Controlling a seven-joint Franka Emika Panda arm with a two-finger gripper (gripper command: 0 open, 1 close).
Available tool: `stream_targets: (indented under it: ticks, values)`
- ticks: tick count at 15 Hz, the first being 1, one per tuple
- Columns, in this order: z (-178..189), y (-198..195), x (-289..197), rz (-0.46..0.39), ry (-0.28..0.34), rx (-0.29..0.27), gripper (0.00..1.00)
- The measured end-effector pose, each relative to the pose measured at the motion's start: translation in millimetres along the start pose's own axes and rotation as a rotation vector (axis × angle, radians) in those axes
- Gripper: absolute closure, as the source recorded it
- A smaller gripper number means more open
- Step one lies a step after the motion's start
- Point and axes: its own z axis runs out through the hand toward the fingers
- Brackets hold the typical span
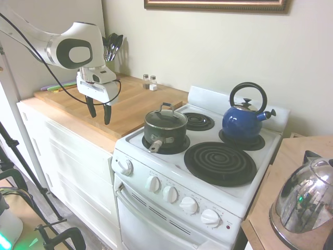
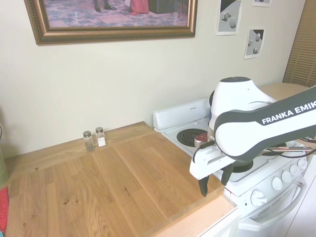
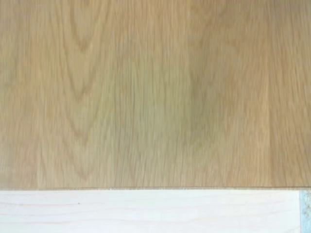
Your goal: Uncover the lid of the pot
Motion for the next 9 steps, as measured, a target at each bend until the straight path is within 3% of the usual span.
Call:
stream_targets:
  ticks: [3,9]
  values:
    - [-7,7,11,0.051,-0.003,0.026,0.00]
    - [-98,81,98,0.340,0.070,0.200,0.00]
